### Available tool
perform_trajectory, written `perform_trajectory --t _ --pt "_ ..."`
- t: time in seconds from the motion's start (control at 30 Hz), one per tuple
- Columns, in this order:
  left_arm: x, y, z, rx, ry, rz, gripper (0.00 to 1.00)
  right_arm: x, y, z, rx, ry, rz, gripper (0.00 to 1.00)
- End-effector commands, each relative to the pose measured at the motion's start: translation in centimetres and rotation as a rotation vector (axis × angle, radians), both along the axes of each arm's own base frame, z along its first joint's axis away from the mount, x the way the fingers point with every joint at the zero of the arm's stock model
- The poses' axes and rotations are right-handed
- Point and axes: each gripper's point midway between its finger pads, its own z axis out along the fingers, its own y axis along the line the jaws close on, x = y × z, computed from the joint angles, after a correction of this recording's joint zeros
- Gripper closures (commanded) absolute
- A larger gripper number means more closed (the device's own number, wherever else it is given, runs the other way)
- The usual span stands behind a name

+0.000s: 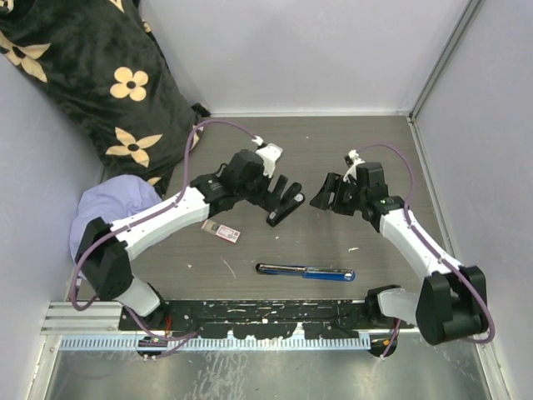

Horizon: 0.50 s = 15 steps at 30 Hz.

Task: Load the staples into the stapler
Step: Move the staple box to the center of the board.

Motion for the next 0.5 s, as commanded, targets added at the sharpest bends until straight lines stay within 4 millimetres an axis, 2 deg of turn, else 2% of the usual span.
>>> perform_trajectory --t 0.0,0.1,0.2,0.3,0.37,0.47 --pt "-0.8 1.2 1.3 -0.108 0.024 0.052 0.11 2.9 2.5 2.7 0.032 -0.113 0.091 0.31" --pt "-1.9 2.3 0.2 -0.107 0.035 0.049 0.11 3.8 3.4 2.7 0.029 -0.117 0.11 0.33" --pt "-3.7 2.2 0.3 -0.154 0.004 -0.061 0.11 4.0 3.8 2.4 0.021 -0.108 0.11 0.34" --pt "-6.2 1.4 -0.2 -0.219 -0.026 -0.223 0.11 3.5 3.6 1.6 0.012 -0.091 0.093 0.34" --pt "-8.1 1.1 0.1 -0.27 -0.053 -0.315 0.11 3.0 3.1 1.0 -0.003 -0.08 0.069 0.34" --pt "-10.9 0.1 -1.1 -0.275 -0.05 -0.425 0.12 1.7 2.0 0.0 -0.03 -0.055 0.032 0.32"
